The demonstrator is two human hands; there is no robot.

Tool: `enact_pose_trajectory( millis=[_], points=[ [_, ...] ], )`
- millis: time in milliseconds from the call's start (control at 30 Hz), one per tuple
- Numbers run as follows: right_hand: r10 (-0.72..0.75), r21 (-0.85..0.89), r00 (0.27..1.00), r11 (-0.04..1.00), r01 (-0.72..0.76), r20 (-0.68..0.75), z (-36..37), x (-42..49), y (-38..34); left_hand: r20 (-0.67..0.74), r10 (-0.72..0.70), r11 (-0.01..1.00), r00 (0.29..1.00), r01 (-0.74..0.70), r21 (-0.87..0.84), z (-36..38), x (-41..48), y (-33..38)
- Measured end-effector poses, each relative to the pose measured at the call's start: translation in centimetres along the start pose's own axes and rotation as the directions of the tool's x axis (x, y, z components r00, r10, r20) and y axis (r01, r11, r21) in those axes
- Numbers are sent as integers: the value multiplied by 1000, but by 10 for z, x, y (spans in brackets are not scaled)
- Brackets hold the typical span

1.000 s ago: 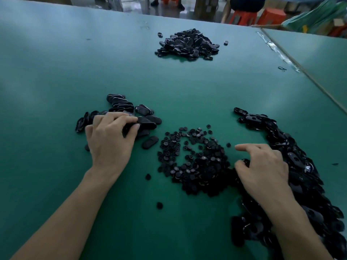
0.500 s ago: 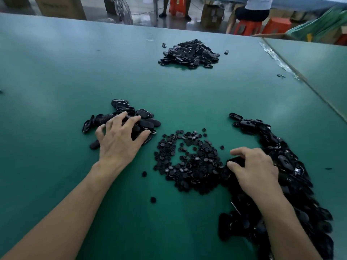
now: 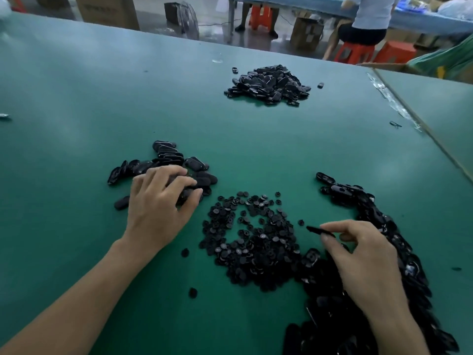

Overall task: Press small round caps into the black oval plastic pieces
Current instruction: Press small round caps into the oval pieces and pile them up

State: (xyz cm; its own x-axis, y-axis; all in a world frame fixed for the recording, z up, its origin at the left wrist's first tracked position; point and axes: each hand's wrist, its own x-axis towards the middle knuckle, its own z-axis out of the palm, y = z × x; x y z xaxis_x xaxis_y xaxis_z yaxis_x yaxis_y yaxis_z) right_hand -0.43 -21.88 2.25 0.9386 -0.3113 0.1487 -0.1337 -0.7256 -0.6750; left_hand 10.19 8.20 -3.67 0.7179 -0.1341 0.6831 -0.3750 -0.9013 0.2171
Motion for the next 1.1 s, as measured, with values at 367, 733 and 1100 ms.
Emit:
enact_pose_trajectory(
  millis=[367, 733, 1100],
  points=[
    [-120, 649, 990, 760, 42, 76, 61, -26, -44, 205, -56, 614, 977, 196, -765, -18, -4, 83],
    [5, 713, 986, 690, -122, 164, 70, -32, -64, 418, -183, 330, 890, 456, -826, -27, -11, 71],
    [-43, 324, 990, 946, -2, 134, 62, -29, -64, 373, -268, 366, 888, 452, -814, -27, -10, 56]
  ],
)
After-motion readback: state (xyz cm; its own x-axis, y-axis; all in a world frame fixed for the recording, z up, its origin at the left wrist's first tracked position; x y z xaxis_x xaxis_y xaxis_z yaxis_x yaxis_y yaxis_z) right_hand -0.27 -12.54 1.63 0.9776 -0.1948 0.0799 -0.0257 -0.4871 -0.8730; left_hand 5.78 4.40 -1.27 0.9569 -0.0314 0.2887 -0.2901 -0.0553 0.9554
